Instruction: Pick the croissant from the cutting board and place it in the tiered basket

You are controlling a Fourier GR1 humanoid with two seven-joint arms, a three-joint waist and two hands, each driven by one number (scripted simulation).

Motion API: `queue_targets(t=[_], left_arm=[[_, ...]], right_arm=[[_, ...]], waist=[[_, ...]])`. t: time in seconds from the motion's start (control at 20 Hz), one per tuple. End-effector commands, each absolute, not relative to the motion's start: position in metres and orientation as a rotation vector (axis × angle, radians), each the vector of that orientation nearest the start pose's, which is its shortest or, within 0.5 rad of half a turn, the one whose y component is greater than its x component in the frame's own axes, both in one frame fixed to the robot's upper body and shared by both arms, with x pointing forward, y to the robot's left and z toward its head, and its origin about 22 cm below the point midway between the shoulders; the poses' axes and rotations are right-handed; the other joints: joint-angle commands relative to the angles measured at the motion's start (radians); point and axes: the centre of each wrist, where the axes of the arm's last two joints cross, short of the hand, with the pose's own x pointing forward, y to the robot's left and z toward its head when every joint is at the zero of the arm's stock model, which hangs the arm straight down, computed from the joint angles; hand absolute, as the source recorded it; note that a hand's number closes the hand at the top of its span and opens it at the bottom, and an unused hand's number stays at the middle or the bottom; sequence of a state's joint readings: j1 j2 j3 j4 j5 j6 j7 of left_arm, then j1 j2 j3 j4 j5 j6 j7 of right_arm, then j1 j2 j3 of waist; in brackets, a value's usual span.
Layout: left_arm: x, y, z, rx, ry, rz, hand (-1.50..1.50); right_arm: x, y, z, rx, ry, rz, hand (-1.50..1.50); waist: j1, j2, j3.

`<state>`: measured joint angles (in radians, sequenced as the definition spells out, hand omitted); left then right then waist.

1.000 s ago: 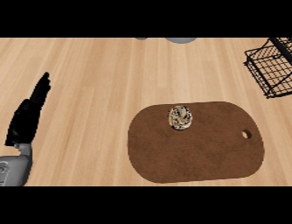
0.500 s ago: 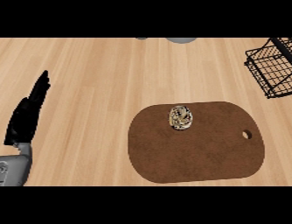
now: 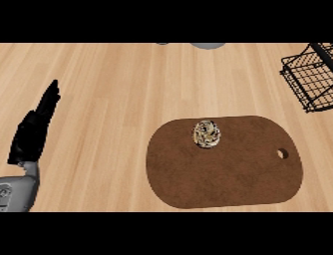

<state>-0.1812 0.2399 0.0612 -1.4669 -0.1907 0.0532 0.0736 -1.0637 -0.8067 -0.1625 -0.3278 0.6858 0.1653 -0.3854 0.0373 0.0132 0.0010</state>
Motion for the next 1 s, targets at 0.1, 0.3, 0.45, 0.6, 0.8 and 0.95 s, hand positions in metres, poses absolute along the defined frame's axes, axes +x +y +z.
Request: queue_targets(t=[0.1,0.3,0.45,0.6,0.8,0.95], left_arm=[[0.290,0.288,0.040,0.417,-1.549,-0.237,0.00],[0.287,0.294,0.034,0.406,-1.552,-0.252,0.00],[0.295,0.280,0.047,0.410,-1.572,-0.261,0.00],[0.281,0.274,0.042,0.399,-1.554,-0.245,0.00],[0.282,0.294,0.036,0.424,-1.555,-0.246,0.00],[0.289,0.276,0.032,0.406,-1.555,-0.243,0.00]], right_arm=[[0.398,-0.466,0.214,-0.810,-1.586,0.640,-1.50],[0.396,-0.472,0.235,-0.835,-1.668,0.527,-1.50],[0.387,-0.484,0.245,-0.859,-1.671,0.436,-1.50],[0.368,-0.507,0.273,-0.881,-1.628,0.358,-1.50],[0.327,-0.550,0.282,-0.803,-1.541,0.299,-1.50],[0.297,-0.574,0.287,-0.774,-1.519,0.296,-1.50]], waist=[[-0.010,-0.001,0.001],[-0.002,0.002,0.001],[-0.001,0.003,0.001],[0.007,0.001,0.001],[-0.006,-0.001,0.001],[-0.010,0.005,0.003]])
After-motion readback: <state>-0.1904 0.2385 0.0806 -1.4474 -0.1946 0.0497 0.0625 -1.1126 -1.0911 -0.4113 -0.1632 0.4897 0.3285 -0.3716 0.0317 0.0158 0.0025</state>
